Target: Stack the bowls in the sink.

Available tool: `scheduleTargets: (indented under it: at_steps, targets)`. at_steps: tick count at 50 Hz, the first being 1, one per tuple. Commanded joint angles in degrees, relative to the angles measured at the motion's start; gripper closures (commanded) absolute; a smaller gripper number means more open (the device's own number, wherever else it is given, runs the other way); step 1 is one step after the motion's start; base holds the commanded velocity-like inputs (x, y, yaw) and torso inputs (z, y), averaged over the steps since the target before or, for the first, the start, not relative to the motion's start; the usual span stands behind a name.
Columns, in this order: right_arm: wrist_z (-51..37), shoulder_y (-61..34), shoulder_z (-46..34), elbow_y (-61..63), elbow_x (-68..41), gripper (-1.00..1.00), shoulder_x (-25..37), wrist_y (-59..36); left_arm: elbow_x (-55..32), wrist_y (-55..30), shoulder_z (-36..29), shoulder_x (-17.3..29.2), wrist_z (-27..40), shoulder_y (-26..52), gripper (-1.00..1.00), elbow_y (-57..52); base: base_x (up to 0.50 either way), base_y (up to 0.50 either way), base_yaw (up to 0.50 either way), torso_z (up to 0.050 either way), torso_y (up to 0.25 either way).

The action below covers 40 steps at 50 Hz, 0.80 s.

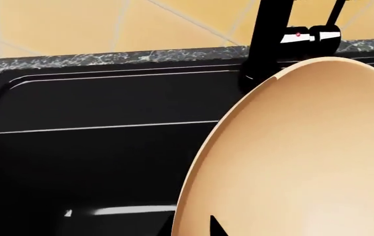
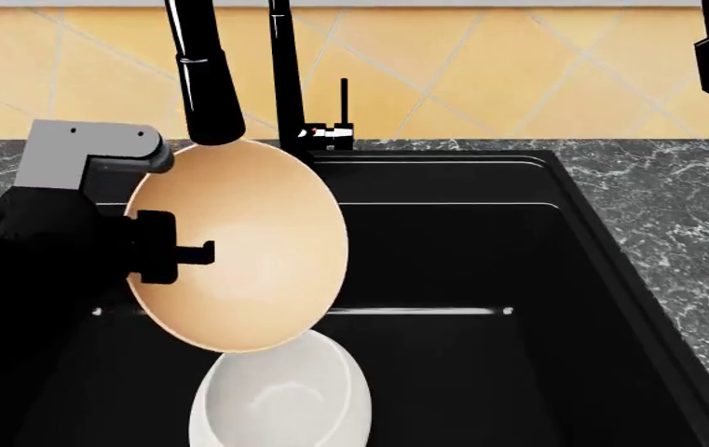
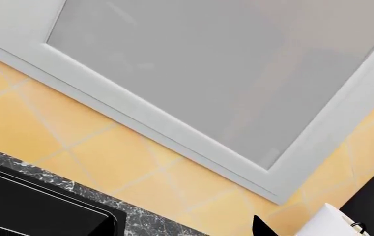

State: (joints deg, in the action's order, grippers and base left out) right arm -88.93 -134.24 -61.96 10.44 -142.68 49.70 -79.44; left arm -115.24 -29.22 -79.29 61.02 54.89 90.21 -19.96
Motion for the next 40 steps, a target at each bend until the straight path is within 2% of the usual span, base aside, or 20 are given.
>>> scheduleTargets:
  at_steps: [1,18,40]
  targets:
    - [0.32,0.27,-0.39,0.60,0.28,-1.00,0.38,0.40,-1.41,1.30,0.75,0.14,-1.74,-0.88,1.00,-0.34,0.00,0.00,0.00,0.000,0.000]
    - [1.23,1.07,-0.51,0.98,1.39,-1.00,0.88,0.53,-3.74,-2.59,-0.35,-1.71,-2.13,-0.13,1.00,1.53,0.00,0.00,0.00,0.000,0.000]
    - [1.61,1.38,-1.28,1.73,1.81,-1.00,1.27,0.97,-6.66,-5.29,-0.71,-1.61,-2.95,-0.08,1.00,0.16,0.00,0.00,0.00,0.000,0.000]
